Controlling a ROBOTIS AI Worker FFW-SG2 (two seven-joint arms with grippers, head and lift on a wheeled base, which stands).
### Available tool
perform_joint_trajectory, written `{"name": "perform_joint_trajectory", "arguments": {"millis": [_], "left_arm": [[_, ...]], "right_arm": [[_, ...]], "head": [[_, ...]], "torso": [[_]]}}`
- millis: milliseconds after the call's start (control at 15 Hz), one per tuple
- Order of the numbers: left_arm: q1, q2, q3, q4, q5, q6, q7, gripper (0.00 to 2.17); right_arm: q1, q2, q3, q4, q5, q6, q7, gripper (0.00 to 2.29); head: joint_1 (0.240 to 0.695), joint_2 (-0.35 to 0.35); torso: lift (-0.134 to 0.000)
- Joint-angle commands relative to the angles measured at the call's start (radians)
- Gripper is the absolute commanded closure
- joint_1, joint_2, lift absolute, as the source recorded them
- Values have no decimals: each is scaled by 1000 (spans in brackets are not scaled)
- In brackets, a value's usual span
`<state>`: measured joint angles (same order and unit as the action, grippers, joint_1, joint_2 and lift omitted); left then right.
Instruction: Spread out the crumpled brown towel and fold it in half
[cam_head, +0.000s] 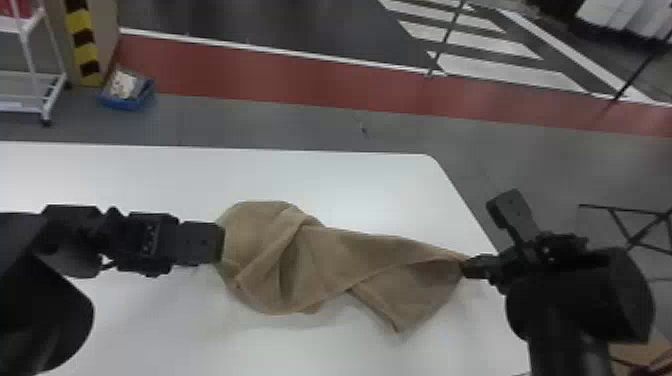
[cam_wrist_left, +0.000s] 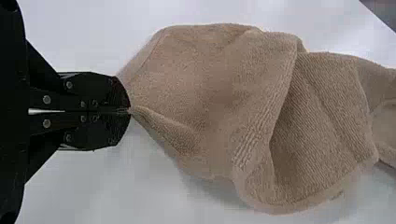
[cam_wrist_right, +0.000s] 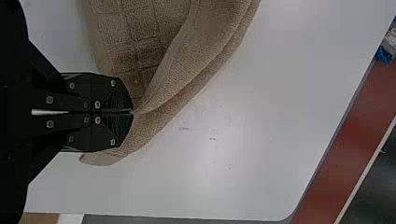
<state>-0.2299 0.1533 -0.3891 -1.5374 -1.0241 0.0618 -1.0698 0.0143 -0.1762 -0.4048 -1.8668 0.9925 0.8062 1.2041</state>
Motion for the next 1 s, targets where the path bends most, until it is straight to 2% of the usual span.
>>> {"name": "perform_joint_trajectory", "arguments": {"millis": [0, 133, 267, 467, 667, 800, 867, 933], "left_arm": [[9, 0, 12, -6, 4, 45, 14, 2007], [17, -1, 67, -47, 35, 73, 4, 2007], [30, 0, 131, -141, 84, 106, -48, 2007], [32, 0, 242, -271, 145, 165, -114, 2007], [-5, 0, 338, -331, 176, 217, -157, 2007], [-40, 6, 383, -348, 182, 235, -179, 2007], [-65, 20, 389, -348, 182, 247, -179, 2007], [-89, 29, 401, -345, 182, 269, -182, 2007]], "right_arm": [[-1, 4, 1, 0, 0, 3, 0, 1649], [-1, 4, -9, -11, -9, 6, -1, 1649], [-10, 4, -20, -44, -38, 34, 2, 1649], [-68, -14, 3, -129, -101, 212, 20, 1649], [-157, -43, 47, -161, -140, 420, 19, 1649], [-217, -62, 63, -160, -140, 460, 11, 1649], [-249, -83, 83, -155, -141, 488, 3, 1652], [-283, -98, 96, -140, -146, 515, -1, 1649]], "head": [[695, -350], [695, -350], [695, -350], [695, -350], [695, -350], [695, -323], [690, -306], [653, -281]], "torso": [[-125], [-125], [-125], [-125], [-125], [-125], [-125], [-125]]}}
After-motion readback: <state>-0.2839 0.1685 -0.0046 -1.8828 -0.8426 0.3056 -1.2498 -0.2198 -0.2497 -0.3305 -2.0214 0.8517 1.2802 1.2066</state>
